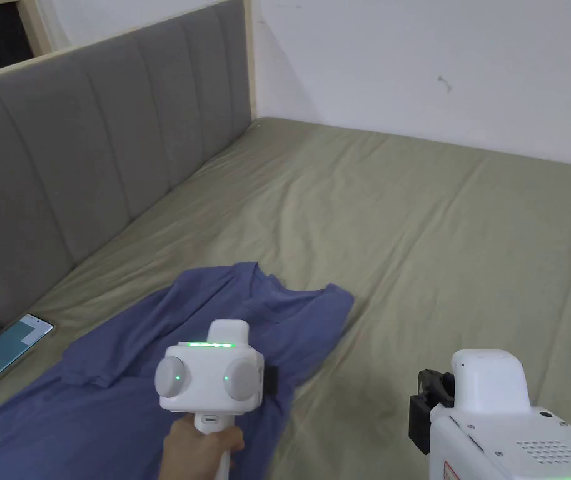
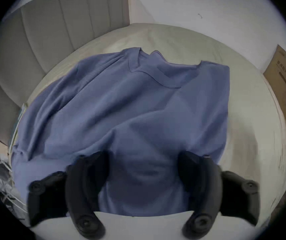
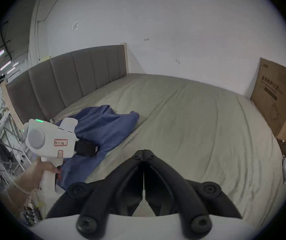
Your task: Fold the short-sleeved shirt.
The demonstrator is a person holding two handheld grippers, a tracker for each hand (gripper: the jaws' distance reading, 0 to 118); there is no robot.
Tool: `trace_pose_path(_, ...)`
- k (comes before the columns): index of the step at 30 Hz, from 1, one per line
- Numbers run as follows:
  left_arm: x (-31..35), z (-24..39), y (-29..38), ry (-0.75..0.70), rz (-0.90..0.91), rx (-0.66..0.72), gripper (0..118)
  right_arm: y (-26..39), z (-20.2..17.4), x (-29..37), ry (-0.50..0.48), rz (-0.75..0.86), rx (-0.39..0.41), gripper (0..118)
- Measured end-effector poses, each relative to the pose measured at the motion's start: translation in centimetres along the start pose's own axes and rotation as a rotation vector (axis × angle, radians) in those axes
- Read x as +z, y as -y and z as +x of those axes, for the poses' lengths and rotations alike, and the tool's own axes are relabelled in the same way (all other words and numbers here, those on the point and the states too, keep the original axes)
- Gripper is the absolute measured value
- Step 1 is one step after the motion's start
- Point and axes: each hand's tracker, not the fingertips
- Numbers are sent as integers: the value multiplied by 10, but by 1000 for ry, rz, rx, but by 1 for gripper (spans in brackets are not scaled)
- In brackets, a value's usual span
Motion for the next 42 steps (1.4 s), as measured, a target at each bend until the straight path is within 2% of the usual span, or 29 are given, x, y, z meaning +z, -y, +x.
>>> trace_pose_path(1,7,-8,0,-57,10,6,10,-1,1,1,8,4,-1,0)
trace_pose_path(2,6,-11,-2,-117,-14,-1,10,-2,2,2,16,6,-2,0)
trace_pose_path(3,6,-19,-2,-5,-36,22,10,-2,4,3,23,8,-11,0)
trace_pose_path(4,7,-23,-3,17,-50,40,10,-3,6,5,23,7,-24,0)
trace_pose_path(6,16,-25,-8,15,-47,50,10,-4,12,13,15,13,-55,0)
trace_pose_path(11,51,-19,-26,37,-21,65,10,-7,26,32,59,42,-55,0)
trace_pose_path(14,80,-6,-43,59,29,59,10,-11,42,49,75,74,-111,0)
trace_pose_path(17,109,14,-60,163,97,88,10,-15,60,72,119,115,-134,0)
trace_pose_path(20,144,61,-73,242,146,24,10,-18,82,97,160,154,-168,0)
trace_pose_path(23,178,126,-77,325,199,-110,10,-19,107,124,226,202,-204,0)
trace_pose_path(26,212,195,-59,554,198,-141,10,-20,134,155,285,247,-234,0)
trace_pose_path(28,237,241,-39,699,188,-222,10,-19,154,178,338,276,-246,0)
trace_pose_path(30,256,277,-14,792,188,-301,10,-16,171,198,383,299,-255,0)
trace_pose_path(33,261,316,26,891,164,-344,10,-8,197,224,467,316,-269,0)
trace_pose_path(34,255,326,39,895,131,-347,10,-4,204,229,480,313,-280,0)
trace_pose_path(36,230,349,71,809,8,-373,10,7,218,239,496,300,-314,0)
trace_pose_path(40,167,377,142,693,-163,-549,10,32,235,239,532,239,-358,0)
trace_pose_path(42,142,377,168,650,-253,-580,10,41,238,236,522,208,-353,0)
